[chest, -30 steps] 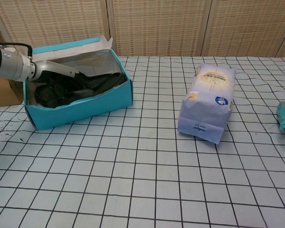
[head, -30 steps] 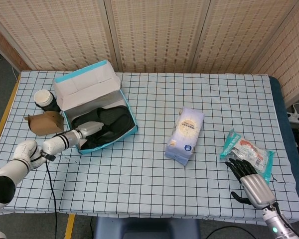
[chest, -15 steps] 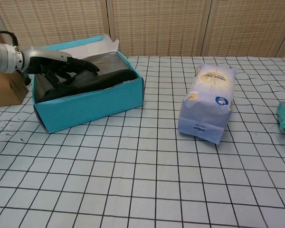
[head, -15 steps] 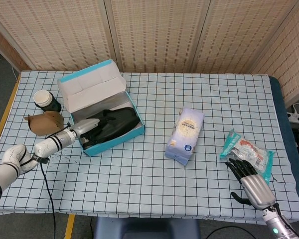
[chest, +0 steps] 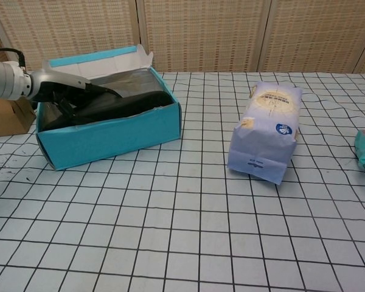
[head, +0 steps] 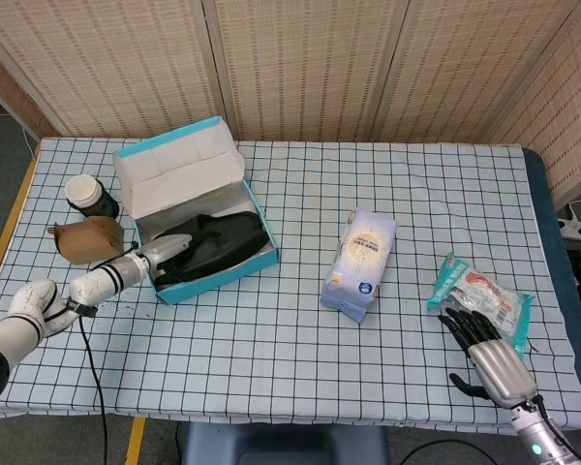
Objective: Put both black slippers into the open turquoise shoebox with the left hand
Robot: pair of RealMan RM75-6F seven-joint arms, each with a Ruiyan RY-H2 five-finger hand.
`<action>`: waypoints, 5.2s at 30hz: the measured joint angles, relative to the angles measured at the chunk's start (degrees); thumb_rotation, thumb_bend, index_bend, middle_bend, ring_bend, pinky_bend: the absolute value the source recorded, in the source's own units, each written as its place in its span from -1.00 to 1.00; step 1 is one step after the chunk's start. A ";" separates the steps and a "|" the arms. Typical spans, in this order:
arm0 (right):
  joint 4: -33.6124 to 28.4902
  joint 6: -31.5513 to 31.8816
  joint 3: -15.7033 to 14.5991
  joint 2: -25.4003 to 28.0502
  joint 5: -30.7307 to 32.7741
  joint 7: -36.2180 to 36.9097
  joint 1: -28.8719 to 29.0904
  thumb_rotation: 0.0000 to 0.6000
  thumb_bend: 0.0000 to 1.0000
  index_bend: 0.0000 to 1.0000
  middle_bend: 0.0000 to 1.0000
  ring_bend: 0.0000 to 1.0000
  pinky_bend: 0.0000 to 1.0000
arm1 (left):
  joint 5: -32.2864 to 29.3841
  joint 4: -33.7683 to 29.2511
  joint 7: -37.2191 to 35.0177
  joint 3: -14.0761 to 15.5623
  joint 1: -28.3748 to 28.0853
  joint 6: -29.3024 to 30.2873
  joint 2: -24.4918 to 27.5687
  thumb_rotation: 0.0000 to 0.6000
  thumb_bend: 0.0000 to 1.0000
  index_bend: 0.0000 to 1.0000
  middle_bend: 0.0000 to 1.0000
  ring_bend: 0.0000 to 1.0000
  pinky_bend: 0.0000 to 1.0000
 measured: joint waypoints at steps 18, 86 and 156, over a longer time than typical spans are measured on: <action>-0.02 0.02 -0.05 0.16 -0.16 0.30 0.02 1.00 -0.64 -1.00 -1.00 -1.00 -1.00 | -3.29 -6.86 2.53 -5.49 2.37 7.33 4.86 1.00 -0.13 -1.00 -1.00 -1.00 -0.82; 0.14 0.53 0.37 0.33 0.29 0.87 -0.12 1.00 -0.64 -1.00 -1.00 -1.00 -1.00 | -0.33 12.15 2.89 -3.11 6.70 2.69 -13.40 1.00 -0.02 -0.31 -0.48 -0.72 -0.59; -0.19 3.64 3.10 -2.22 4.55 -7.13 -2.22 1.00 -0.64 -1.00 -1.00 -1.00 -1.00 | -19.00 -33.30 80.22 -9.80 44.05 46.95 7.91 1.00 -0.22 -1.00 -1.00 -1.00 -0.96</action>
